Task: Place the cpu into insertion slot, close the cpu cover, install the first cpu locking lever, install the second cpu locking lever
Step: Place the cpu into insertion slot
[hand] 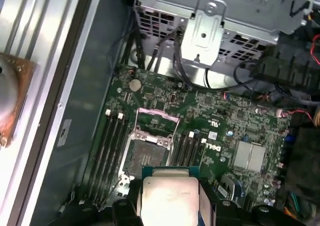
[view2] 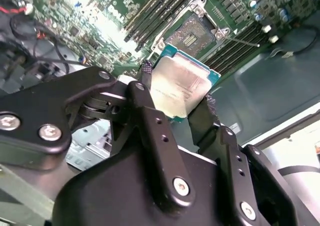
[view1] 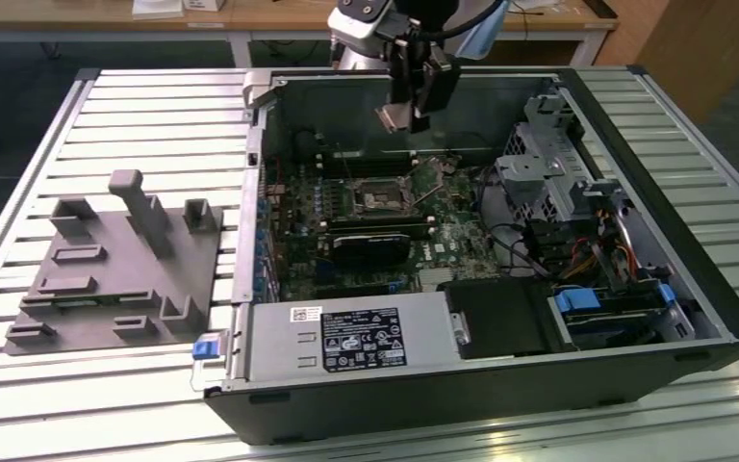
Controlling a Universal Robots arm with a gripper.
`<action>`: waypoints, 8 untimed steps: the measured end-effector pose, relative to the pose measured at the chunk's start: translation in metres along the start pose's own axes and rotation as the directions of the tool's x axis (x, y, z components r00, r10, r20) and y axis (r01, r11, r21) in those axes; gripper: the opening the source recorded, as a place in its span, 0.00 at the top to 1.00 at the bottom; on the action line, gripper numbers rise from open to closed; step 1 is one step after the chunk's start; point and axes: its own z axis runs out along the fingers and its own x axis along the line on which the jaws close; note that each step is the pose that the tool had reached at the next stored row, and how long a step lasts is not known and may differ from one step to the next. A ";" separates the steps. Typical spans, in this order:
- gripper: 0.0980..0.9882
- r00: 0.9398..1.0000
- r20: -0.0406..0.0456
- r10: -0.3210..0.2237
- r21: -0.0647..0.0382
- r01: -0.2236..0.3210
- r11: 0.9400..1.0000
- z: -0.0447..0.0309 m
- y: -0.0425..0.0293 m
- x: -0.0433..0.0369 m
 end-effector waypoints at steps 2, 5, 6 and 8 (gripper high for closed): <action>0.50 0.999 0.002 0.033 0.000 -0.033 0.999 0.0007 0.0000 0.0000; 0.50 0.996 0.006 0.085 0.000 -0.085 0.996 0.0017 -0.0001 0.0000; 0.50 0.995 0.007 0.103 0.000 -0.103 0.995 0.0020 -0.0001 0.0000; 0.50 0.991 0.010 0.137 -0.001 -0.137 0.991 0.0027 -0.0002 0.0000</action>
